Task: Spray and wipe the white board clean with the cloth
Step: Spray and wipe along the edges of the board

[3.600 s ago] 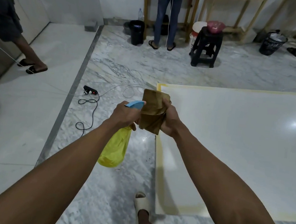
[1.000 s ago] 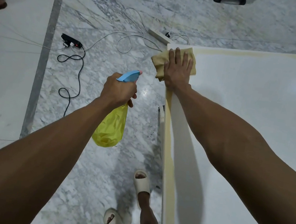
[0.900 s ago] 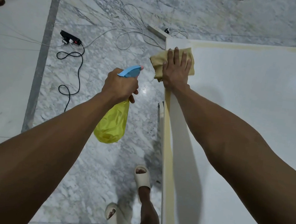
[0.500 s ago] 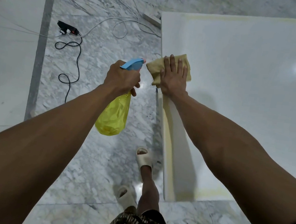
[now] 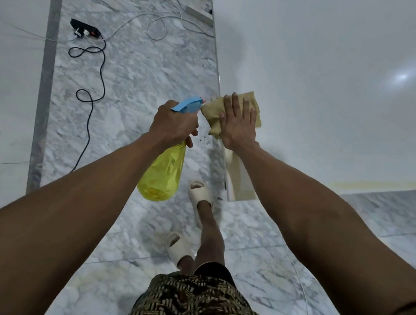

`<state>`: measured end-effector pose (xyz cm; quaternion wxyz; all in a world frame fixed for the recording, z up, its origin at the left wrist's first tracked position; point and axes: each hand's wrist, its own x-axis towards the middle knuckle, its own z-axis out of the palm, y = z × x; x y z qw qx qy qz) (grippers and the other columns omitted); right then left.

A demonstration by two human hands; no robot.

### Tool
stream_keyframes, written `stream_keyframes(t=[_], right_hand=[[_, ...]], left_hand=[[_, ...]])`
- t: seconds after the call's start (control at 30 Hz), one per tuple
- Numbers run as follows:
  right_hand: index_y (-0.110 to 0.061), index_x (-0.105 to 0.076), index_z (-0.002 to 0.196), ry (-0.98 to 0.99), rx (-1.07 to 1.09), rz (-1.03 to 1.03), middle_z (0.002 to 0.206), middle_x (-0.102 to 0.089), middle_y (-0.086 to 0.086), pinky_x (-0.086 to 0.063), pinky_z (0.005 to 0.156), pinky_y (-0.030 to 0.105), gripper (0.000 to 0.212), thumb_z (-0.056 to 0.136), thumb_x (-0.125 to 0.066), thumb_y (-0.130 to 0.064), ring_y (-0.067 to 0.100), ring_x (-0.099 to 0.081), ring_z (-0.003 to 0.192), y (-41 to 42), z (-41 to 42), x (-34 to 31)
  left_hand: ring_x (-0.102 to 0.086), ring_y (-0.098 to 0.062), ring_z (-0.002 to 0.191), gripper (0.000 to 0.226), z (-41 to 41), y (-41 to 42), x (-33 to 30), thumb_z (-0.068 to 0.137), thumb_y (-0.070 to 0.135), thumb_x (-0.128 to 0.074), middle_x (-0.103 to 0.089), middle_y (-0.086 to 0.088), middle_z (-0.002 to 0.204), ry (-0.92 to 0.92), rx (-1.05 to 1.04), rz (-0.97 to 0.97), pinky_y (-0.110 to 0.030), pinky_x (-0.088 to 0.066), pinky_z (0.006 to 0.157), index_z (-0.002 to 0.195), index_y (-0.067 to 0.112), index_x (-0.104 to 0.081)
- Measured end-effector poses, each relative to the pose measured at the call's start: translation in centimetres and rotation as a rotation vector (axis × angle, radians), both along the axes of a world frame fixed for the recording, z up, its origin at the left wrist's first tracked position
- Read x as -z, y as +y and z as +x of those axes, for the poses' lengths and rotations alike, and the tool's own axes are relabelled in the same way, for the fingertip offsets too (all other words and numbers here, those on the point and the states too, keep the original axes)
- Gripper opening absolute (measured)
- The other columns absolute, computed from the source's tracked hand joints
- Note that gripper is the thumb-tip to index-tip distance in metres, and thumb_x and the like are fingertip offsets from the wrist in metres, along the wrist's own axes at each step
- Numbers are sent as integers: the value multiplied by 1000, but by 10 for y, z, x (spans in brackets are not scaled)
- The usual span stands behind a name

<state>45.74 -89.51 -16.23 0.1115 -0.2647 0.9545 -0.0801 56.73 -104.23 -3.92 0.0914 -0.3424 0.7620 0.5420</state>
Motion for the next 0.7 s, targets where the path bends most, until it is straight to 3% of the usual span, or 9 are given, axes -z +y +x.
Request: stream_keyframes(t=[0.17,0.27,0.43,0.53,0.7], right_hand=[[-15,-11,158,-16,-13,11,166,-8,8,-6,122,51,67,98,1,-43,37,-5,152,36,55,-2],[-14,-18,157,-41,-17,-23,164,-14,10,-10,121,53,75,93,2,-47,39,-10,151,54,84,-4],[-14,-19,157,-37,-45,-18,165,-13,10,-8,121,51,64,100,-20,-43,38,-9,151,78,122,-5],[-15,-20,157,-33,-58,-46,165,-15,9,-7,121,51,63,101,-37,-41,37,-9,151,93,140,-1],[-16,-9,158,-89,-122,48,166,-3,8,0,123,49,84,95,-56,-43,35,-1,152,105,152,-7]], left_hand=[[-78,-38,72,51,42,27,-3,70,23,-57,-75,-6,71,-29,8,3,-58,-66,75,111,-1,-74],[-76,-38,69,35,59,40,-7,81,16,-60,-77,-15,81,-37,7,6,-55,-66,78,108,-2,-75],[-76,-39,67,53,78,59,-15,71,24,-56,-76,-10,74,-19,22,-8,-58,-65,79,112,0,-76],[-78,-39,73,46,83,72,-18,69,23,-57,-75,-4,64,-1,10,-7,-63,-64,79,105,2,-77],[-78,-42,77,54,91,96,-29,69,24,-55,-73,-7,69,17,8,-9,-63,-64,79,114,3,-77]])
